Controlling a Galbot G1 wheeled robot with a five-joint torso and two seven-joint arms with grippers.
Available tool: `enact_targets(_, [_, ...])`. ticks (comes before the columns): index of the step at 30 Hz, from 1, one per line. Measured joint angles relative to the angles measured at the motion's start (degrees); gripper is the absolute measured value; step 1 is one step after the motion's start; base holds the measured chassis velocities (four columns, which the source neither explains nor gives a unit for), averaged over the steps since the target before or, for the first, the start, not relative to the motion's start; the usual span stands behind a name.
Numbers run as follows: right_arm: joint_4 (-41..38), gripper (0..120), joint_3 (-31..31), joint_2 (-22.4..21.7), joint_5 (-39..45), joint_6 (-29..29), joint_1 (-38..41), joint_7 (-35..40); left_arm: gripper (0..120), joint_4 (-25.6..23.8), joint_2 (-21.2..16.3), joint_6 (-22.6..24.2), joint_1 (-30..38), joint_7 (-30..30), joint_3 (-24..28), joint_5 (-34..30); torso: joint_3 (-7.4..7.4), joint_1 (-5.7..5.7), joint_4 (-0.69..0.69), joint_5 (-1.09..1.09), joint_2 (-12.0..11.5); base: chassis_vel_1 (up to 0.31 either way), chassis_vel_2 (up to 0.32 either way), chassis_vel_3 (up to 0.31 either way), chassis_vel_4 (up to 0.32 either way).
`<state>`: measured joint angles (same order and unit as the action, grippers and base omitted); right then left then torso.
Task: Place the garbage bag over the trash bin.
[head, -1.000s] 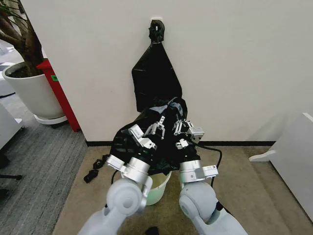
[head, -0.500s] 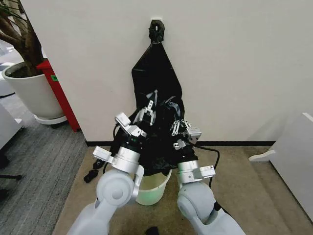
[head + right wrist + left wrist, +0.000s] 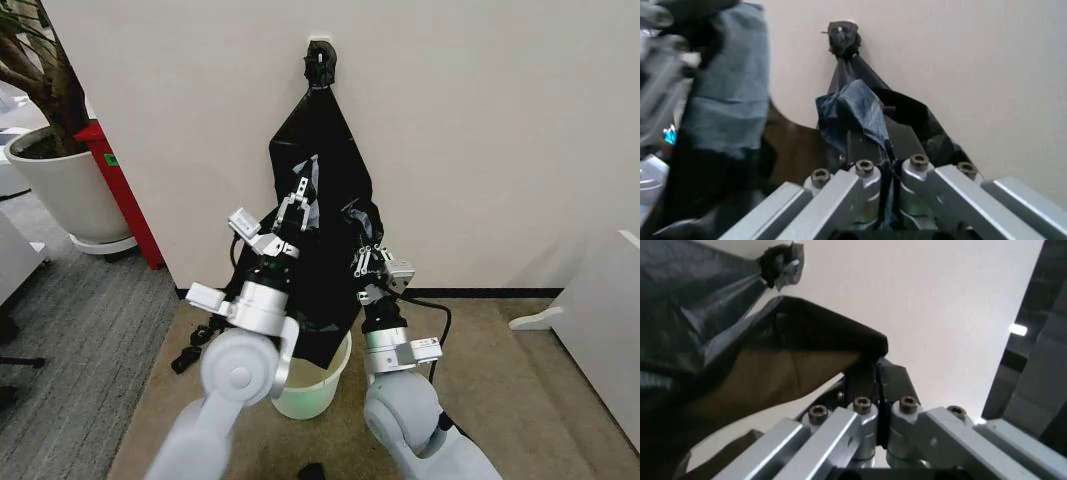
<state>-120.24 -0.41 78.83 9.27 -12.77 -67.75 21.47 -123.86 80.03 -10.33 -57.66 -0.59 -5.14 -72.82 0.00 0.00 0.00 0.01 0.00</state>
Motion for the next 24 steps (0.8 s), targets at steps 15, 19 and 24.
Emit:
enact_targets(15, [0.2,0,0.8,0.5,-0.2,0.1,-0.4,-0.2,0,9.8,11.8,0.0,4.8,2.3,1.7,1.6,0.00,0.00,0.00,0.00,0.0,0.000,0.000,0.000,0.000])
enact_targets(19, [0.3,0,0.9,0.6,-0.2,0.2,-0.2,-0.2,0,10.8,12.4,-0.1,4.5,2.5,2.0,2.8,0.00,0.00,0.00,0.00,0.0,0.000,0.000,0.000,0.000])
enact_targets(24, [0.4,0,1.0,1.0,0.0,0.3,-0.1,-0.2,0,12.0,12.4,-0.1,2.7,3.1,2.3,4.8,0.00,0.00,0.00,0.01,0.0,0.000,0.000,0.000,0.000])
